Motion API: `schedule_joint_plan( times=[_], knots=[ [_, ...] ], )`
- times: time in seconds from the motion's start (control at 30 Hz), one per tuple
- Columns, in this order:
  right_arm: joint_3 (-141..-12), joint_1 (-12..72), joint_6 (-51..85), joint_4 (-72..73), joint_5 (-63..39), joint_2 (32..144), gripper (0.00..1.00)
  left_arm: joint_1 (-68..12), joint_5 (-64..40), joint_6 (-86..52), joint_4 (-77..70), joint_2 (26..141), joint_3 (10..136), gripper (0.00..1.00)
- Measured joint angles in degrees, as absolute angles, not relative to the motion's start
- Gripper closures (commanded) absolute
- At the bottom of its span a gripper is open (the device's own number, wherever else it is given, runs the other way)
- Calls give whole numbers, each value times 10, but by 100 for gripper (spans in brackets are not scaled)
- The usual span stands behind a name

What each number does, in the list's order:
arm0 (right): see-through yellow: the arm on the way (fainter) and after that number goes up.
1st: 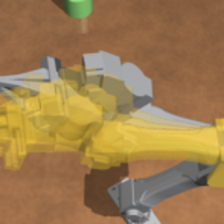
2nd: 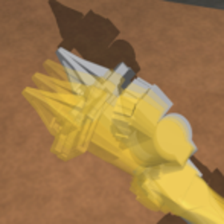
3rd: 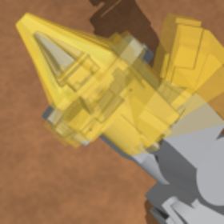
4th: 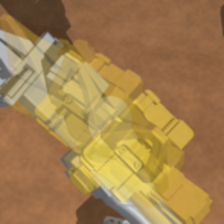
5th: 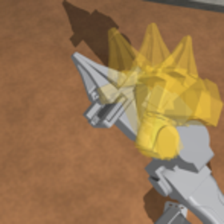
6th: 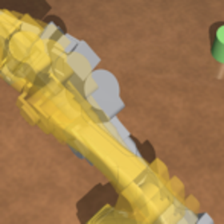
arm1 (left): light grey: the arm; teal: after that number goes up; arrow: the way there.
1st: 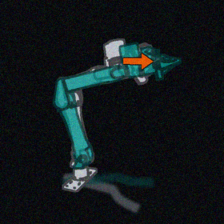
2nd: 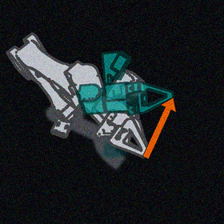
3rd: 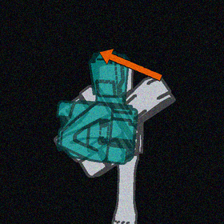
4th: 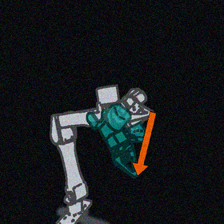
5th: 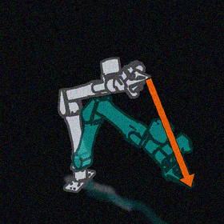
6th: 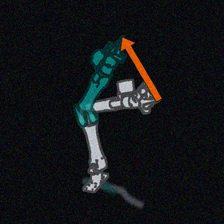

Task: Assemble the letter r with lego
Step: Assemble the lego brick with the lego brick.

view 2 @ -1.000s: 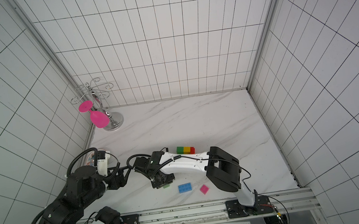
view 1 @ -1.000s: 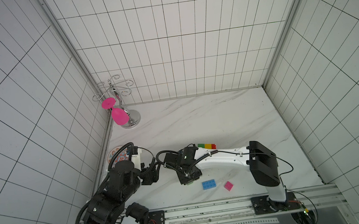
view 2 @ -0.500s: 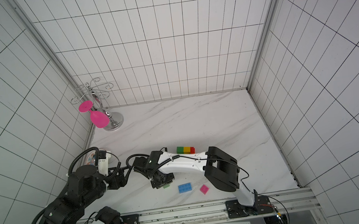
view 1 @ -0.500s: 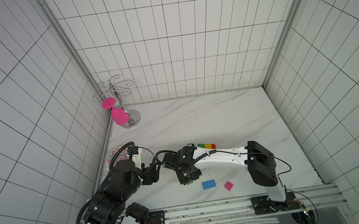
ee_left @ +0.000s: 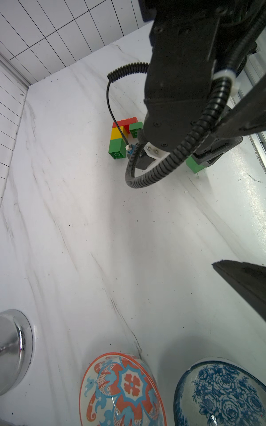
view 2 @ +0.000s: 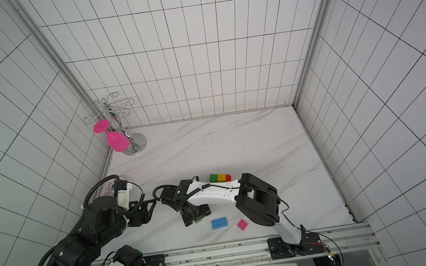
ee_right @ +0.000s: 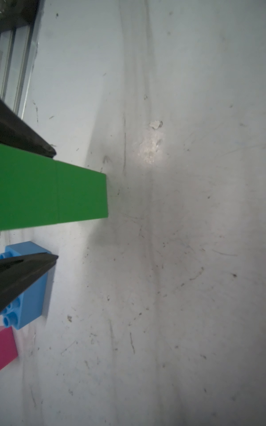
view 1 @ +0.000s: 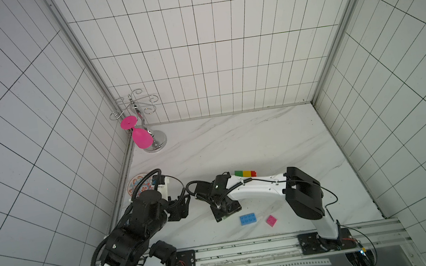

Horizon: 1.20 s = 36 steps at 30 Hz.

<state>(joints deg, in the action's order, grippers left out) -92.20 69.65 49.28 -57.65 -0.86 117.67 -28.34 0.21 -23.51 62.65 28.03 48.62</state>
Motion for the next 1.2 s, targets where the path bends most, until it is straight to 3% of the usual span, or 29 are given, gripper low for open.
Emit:
schedule_joint_plan(
  times=[0.2,0.5,1.2],
  knots=[
    [-922,699,486,-575,-8,1116,28,-283,2,-235,615,281,486,17],
    [-922,695,479,-580,6,1020,33,-283,2,-236,615,284,486,17],
    [-881,686,473,-556,10,1076,38,-283,-5,-240,615,300,486,16]
  ],
)
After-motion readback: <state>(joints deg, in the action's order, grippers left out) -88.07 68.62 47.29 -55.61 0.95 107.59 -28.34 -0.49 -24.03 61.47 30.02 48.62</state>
